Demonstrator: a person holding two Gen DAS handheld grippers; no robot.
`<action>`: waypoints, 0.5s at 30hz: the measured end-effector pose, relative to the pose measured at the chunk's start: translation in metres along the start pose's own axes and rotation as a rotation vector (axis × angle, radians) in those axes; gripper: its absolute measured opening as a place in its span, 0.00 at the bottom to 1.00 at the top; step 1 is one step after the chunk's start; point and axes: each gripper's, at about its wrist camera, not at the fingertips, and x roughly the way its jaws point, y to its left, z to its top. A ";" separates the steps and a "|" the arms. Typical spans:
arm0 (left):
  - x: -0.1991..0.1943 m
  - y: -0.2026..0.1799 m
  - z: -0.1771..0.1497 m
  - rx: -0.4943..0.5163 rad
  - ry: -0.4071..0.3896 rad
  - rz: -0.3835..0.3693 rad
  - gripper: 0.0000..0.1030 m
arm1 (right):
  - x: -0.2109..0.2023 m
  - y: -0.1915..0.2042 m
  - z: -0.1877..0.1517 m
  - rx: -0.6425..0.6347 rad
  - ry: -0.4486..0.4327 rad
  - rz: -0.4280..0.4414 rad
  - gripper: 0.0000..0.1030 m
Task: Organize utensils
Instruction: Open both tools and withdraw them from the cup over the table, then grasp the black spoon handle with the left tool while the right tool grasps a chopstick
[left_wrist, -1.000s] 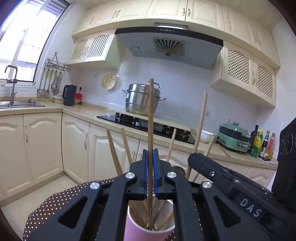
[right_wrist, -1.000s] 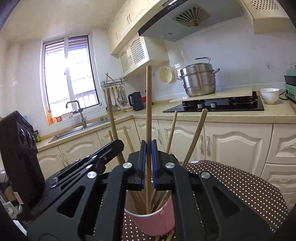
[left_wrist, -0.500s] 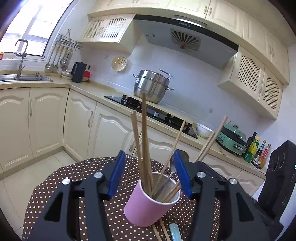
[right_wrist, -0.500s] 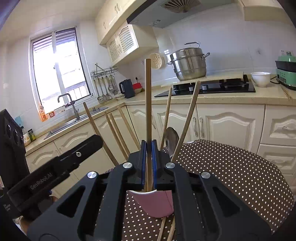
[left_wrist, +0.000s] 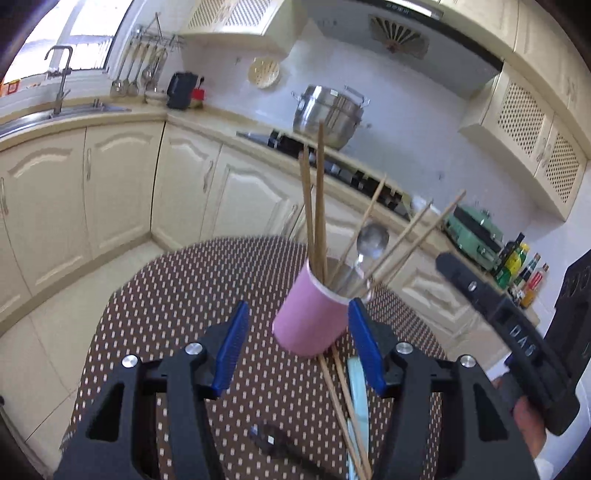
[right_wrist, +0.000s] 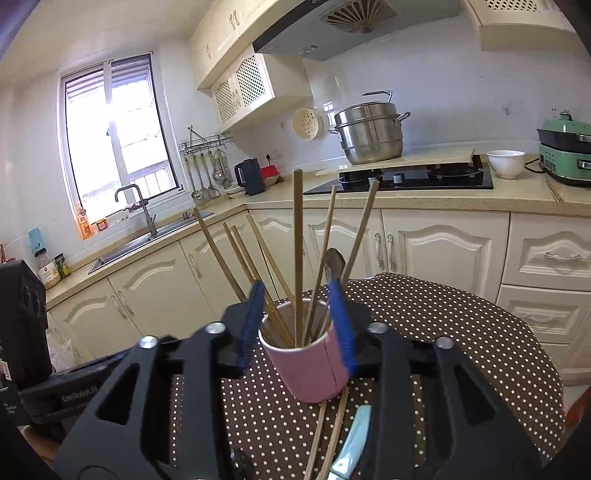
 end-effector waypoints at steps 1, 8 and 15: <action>0.001 0.001 -0.005 0.000 0.030 0.006 0.54 | -0.003 -0.001 -0.003 0.000 0.014 0.004 0.43; 0.012 -0.003 -0.052 0.019 0.252 0.091 0.54 | -0.017 -0.008 -0.029 -0.022 0.127 0.004 0.45; 0.026 -0.014 -0.087 0.000 0.386 0.106 0.54 | -0.027 -0.021 -0.055 -0.015 0.223 0.025 0.46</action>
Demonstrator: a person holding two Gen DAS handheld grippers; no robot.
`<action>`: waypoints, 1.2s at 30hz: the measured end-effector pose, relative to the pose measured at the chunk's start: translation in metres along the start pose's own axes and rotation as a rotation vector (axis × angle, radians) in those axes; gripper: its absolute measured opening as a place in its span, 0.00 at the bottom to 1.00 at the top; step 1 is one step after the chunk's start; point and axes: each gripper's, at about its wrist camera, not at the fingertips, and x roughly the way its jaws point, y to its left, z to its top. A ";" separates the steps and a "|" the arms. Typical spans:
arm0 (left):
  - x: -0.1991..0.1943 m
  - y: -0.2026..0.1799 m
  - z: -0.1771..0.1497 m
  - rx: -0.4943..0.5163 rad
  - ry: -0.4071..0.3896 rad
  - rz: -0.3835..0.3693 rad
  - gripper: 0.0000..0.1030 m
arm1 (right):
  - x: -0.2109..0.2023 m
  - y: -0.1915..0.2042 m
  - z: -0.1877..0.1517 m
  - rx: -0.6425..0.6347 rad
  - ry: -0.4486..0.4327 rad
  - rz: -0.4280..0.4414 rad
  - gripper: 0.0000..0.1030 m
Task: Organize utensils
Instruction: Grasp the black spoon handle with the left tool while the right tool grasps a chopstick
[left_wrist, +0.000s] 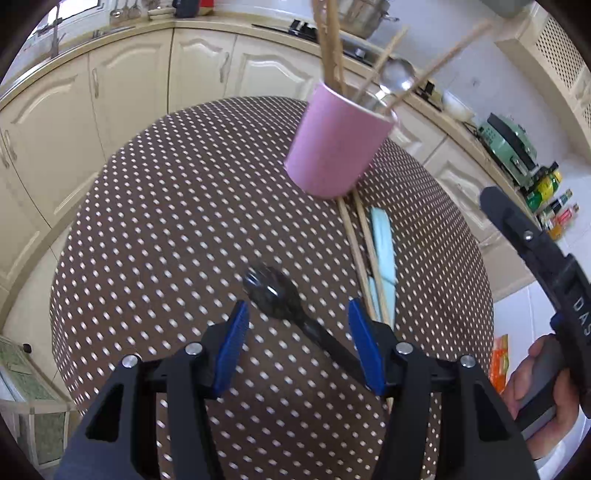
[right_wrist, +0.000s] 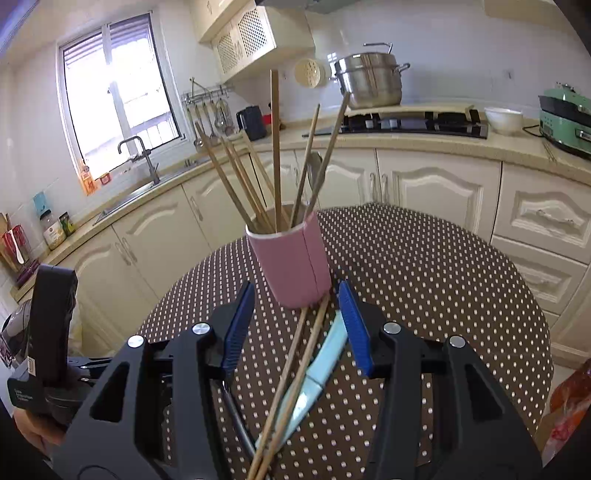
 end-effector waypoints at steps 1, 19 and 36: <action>0.001 -0.006 -0.002 0.016 0.001 0.014 0.54 | -0.001 -0.003 -0.003 0.004 0.009 0.004 0.46; 0.050 -0.010 0.005 0.029 0.025 0.132 0.25 | -0.001 -0.032 -0.027 0.060 0.136 0.011 0.50; 0.034 0.054 0.029 -0.040 0.039 0.110 0.12 | 0.068 -0.008 -0.031 -0.033 0.431 -0.072 0.52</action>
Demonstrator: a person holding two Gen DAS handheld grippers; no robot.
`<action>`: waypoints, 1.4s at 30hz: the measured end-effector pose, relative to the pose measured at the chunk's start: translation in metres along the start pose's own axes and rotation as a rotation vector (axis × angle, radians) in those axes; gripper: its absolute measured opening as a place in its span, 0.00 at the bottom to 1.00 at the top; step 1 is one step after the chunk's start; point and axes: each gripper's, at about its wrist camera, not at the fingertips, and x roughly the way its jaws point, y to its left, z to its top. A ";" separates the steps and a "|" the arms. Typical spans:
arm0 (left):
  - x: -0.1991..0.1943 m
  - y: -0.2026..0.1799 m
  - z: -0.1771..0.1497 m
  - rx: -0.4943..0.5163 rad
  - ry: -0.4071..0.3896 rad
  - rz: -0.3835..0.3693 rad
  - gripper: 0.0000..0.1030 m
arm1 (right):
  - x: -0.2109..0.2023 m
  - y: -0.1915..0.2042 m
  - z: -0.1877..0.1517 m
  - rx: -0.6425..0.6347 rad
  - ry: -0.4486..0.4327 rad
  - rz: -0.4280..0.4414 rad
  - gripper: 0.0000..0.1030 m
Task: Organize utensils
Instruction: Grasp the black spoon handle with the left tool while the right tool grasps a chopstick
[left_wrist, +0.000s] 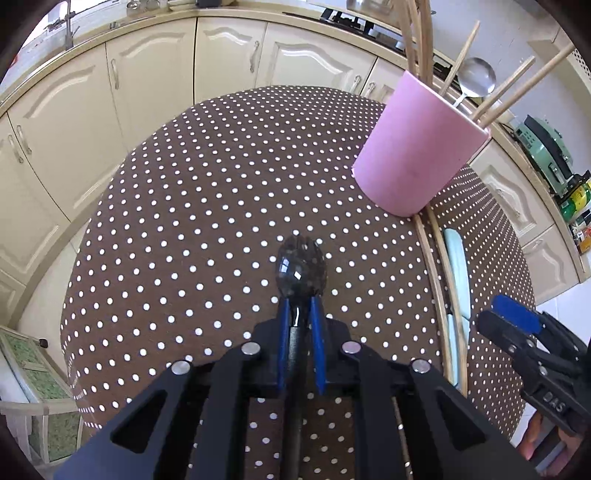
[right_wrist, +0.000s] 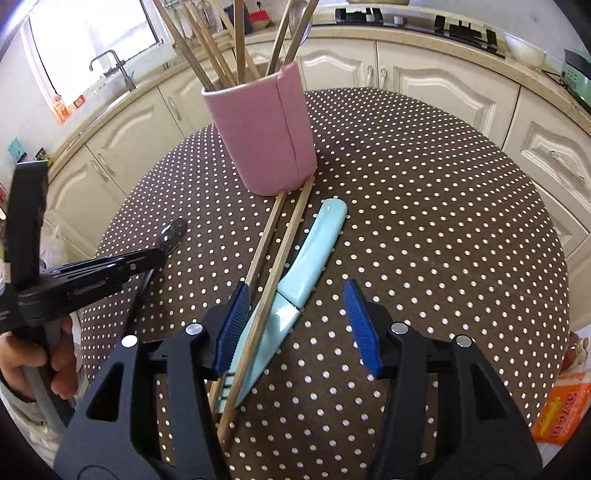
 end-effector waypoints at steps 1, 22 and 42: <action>0.000 0.001 0.000 0.005 0.004 0.003 0.12 | 0.003 0.003 0.001 -0.010 0.013 -0.005 0.52; 0.000 -0.021 -0.001 0.198 0.056 0.036 0.22 | -0.008 -0.043 -0.013 -0.008 0.092 0.000 0.24; 0.004 -0.019 0.005 0.181 0.043 0.036 0.18 | 0.012 0.002 0.034 -0.164 0.102 -0.069 0.24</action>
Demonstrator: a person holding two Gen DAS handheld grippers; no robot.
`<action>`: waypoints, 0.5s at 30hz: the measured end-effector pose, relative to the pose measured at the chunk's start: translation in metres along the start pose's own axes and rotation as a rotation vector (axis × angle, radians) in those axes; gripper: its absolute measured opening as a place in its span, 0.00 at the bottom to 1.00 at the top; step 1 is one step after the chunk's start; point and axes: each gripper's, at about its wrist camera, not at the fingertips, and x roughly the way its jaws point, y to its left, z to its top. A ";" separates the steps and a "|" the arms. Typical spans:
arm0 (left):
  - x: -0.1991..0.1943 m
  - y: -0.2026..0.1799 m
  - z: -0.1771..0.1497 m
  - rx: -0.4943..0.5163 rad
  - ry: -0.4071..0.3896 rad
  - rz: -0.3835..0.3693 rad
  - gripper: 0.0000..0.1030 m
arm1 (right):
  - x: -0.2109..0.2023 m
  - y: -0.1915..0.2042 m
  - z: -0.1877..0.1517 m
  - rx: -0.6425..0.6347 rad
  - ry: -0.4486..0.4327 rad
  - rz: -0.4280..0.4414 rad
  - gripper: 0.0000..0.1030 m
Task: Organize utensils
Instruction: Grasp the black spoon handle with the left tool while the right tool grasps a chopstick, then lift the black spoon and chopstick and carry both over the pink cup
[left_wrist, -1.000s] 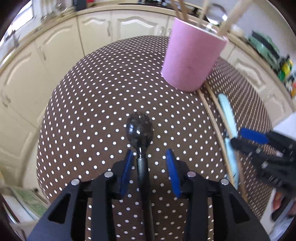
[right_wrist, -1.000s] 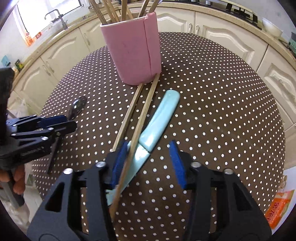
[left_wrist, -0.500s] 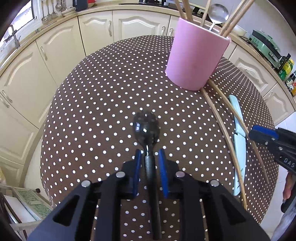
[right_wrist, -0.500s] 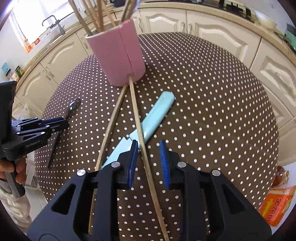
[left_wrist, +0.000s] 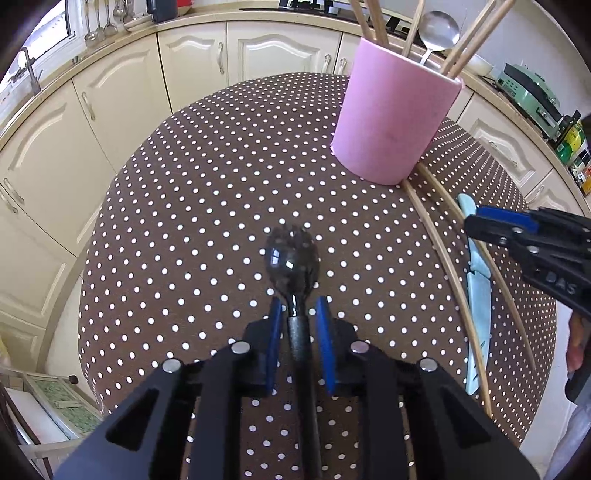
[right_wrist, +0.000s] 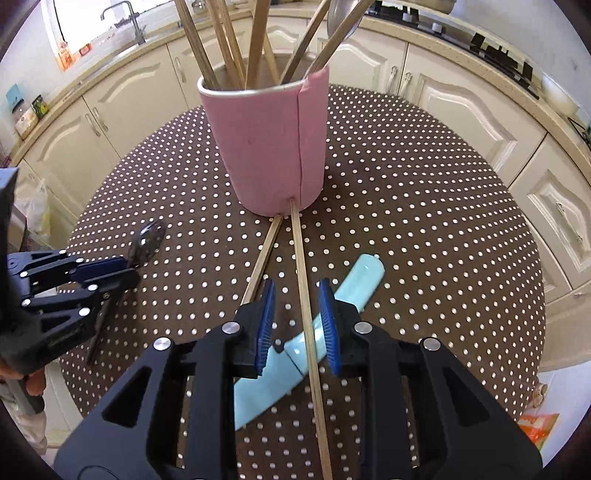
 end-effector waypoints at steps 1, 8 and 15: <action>0.000 0.001 0.000 -0.001 0.000 -0.003 0.18 | 0.003 0.000 0.001 -0.002 0.011 -0.002 0.24; 0.001 0.003 0.003 -0.008 0.001 0.003 0.13 | 0.026 0.009 0.009 -0.018 0.043 0.012 0.24; 0.000 0.009 0.002 -0.052 -0.026 -0.022 0.11 | 0.001 0.004 -0.001 0.003 -0.074 0.035 0.06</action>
